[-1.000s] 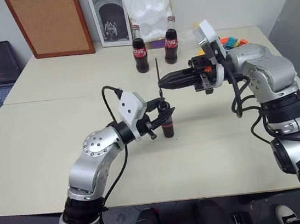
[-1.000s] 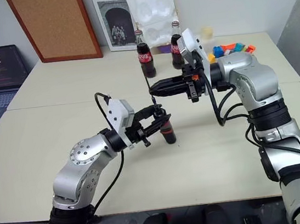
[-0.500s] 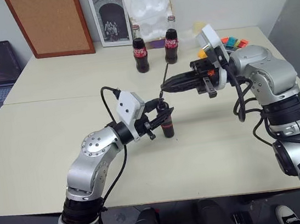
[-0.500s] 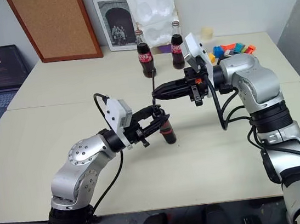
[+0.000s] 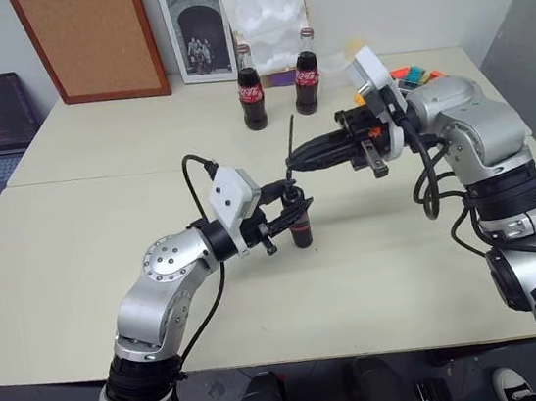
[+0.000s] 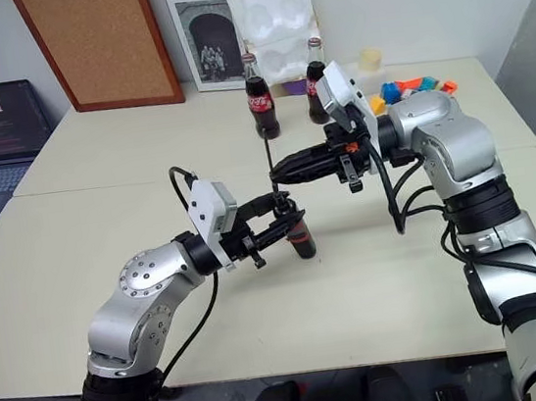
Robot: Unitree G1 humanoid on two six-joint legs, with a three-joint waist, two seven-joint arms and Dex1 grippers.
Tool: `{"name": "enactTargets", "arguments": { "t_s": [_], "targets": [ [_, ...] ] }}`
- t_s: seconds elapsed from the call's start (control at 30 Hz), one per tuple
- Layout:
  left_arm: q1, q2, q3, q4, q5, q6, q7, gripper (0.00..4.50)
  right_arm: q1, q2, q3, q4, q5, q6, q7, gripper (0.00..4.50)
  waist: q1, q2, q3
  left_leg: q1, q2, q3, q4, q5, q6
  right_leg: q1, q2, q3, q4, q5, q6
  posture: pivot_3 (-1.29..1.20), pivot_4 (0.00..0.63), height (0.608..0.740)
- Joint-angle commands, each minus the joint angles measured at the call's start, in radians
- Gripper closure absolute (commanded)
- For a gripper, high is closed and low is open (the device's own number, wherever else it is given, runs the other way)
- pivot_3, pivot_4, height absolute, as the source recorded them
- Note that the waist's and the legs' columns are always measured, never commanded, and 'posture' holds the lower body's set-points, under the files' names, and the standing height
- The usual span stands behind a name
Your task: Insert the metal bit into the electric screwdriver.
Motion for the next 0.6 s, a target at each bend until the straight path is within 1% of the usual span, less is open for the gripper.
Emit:
{"name": "enactTargets", "arguments": {
  "t_s": [0.03, 0.6],
  "targets": [
    [0.012, -0.001, -0.025, -0.039, -0.021, -0.01, -0.028, 2.81, -0.028, -0.009, -0.009, -0.005, -0.004, -0.021, 0.018, 4.42, 0.0, 0.0, 0.0, 0.0, 0.0, 0.0, 0.0, 0.0, 0.0, 0.0, 0.0, 0.0, 0.0, 0.0, 0.0, 0.0, 0.15, 0.74],
    [0.011, -0.001, -0.03, -0.029, -0.022, -0.022, -0.03, 2.81, -0.044, -0.006, 0.015, 0.025, -0.033, -0.078, 0.054, 4.42, 0.0, 0.0, 0.0, 0.0, 0.0, 0.0, 0.0, 0.0, 0.0, 0.0, 0.0, 0.0, 0.0, 0.0, 0.0, 0.0, 0.15, 0.74]
  ]
}}
